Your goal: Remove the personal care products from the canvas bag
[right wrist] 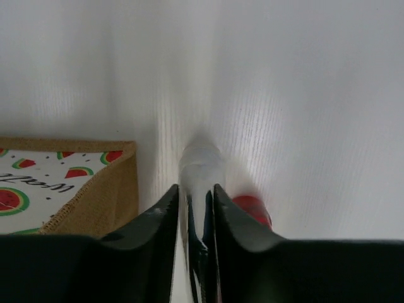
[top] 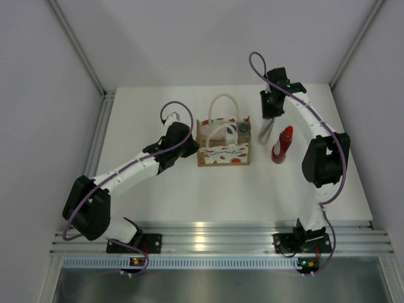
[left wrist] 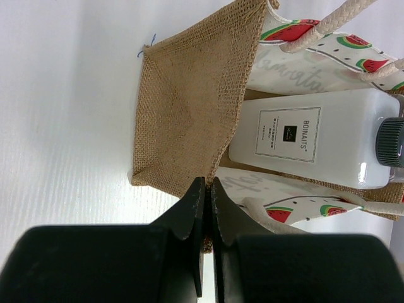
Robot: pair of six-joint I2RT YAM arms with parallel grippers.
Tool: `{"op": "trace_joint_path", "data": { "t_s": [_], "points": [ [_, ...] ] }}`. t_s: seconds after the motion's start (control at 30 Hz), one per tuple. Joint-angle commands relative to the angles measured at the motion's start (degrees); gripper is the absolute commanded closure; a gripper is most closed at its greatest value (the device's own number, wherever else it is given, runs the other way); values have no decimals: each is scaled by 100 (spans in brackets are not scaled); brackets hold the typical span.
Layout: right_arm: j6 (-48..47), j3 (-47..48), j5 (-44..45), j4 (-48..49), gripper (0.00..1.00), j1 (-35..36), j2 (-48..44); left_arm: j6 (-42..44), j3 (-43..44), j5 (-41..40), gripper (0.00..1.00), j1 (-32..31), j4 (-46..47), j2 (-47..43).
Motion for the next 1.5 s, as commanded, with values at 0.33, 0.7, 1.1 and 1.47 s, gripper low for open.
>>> {"op": "trace_joint_path", "data": {
  "t_s": [0.33,0.7,1.1,1.47],
  "points": [
    [123,17,155,261,38,66,-847,178,-95,76,100,7,-404,-30],
    [44,141,850,172,42,1551,-1552,178,-60,156,100,7,-404,31],
    [264,-79,489,287,50,2141,-1087,195,-51,208,100,7,-404,23],
    [492,-176,524,313,50,2300,-831,204,-16,243,100,7,-395,93]
  ]
}}
